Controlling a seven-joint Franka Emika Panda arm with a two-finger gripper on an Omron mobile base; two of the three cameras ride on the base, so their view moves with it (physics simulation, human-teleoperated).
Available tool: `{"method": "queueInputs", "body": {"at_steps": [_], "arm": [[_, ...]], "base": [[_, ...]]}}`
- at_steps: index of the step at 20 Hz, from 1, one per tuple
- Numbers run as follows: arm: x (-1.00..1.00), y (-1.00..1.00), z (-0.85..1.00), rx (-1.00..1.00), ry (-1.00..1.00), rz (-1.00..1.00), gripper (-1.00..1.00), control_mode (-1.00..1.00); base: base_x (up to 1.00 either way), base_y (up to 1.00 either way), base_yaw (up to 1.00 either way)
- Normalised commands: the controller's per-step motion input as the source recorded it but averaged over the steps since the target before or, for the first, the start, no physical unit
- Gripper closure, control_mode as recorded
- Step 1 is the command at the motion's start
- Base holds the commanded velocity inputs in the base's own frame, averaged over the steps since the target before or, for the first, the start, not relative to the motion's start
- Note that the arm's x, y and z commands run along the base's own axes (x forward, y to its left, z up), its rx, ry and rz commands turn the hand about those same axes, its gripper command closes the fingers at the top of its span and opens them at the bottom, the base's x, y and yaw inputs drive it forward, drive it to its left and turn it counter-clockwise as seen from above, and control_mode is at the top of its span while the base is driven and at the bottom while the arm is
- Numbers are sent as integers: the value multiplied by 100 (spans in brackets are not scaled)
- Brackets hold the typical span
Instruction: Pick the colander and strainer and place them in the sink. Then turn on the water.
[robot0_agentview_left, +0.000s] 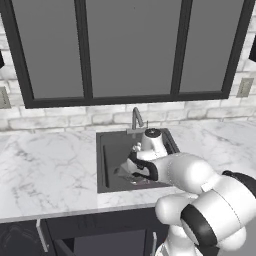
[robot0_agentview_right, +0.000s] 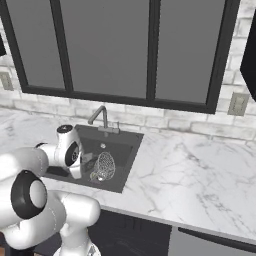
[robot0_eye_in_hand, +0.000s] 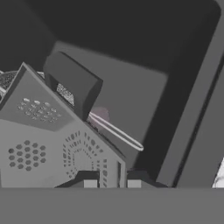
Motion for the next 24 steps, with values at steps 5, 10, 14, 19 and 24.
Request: {"method": "queueInputs", "body": {"at_steps": [5, 10, 14, 19, 24], "arm": [[39, 9, -11, 3, 1, 0, 100, -100], [37, 5, -14, 3, 0, 0, 100, -100], [39, 7, -26, 1, 0, 0, 100, -100], [38, 13, -30, 0, -1, 0, 100, -100], [42, 11, -22, 0, -3, 0, 100, -100]], "base": [[0, 0, 0], [0, 0, 0], [0, 0, 0], [0, 0, 0], [0, 0, 0]]}}
